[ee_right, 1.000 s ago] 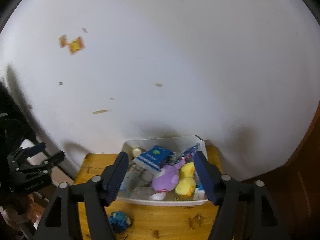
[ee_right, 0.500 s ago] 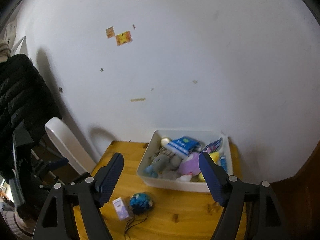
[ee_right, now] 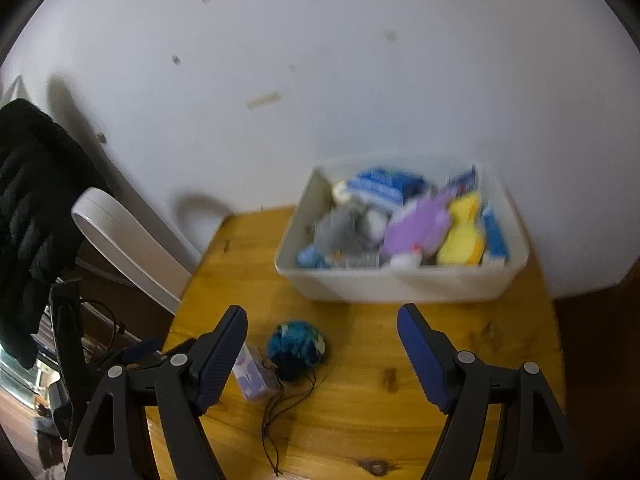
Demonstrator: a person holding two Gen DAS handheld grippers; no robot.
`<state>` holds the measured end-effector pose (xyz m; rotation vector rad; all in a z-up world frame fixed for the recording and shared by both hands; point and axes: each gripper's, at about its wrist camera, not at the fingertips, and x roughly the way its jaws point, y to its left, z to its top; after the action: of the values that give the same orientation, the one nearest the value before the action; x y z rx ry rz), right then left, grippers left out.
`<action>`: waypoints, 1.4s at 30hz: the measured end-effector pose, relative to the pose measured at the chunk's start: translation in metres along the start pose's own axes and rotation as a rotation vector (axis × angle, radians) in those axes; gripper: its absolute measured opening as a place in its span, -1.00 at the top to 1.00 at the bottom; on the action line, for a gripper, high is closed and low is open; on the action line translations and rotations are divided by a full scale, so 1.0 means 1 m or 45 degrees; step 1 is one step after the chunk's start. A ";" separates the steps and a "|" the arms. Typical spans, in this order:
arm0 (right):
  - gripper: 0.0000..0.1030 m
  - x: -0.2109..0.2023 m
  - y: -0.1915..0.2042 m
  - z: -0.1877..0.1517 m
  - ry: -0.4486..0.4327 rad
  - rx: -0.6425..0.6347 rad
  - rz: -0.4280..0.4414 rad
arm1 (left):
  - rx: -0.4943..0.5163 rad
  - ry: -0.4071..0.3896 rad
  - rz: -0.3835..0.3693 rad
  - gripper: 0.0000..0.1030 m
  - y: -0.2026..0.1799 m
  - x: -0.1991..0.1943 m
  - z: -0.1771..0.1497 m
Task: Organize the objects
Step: 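Withdraw both open tools from the tray back over the table, then grasp the white-purple box with left tool while right tool grasps plush ball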
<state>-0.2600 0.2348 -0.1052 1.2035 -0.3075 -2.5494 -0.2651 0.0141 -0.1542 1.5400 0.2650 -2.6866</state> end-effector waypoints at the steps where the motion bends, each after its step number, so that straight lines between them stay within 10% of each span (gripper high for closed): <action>1: -0.52 0.008 -0.002 -0.004 0.018 0.013 0.003 | -0.026 0.019 -0.005 -0.62 0.001 0.007 0.000; 17: -0.52 0.109 -0.027 -0.036 0.252 0.136 0.032 | -0.249 0.303 -0.011 -0.58 0.005 0.083 -0.006; 25: -0.52 0.133 -0.029 -0.045 0.311 0.134 0.050 | -0.262 0.340 0.009 -0.05 0.005 0.089 -0.012; 42: -0.52 0.172 0.000 -0.050 0.388 0.054 0.001 | -0.280 0.255 0.064 0.26 0.045 0.061 -0.041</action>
<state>-0.3248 0.1694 -0.2591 1.5797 -0.2914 -2.3224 -0.2564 -0.0198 -0.2325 1.7202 0.5019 -2.3729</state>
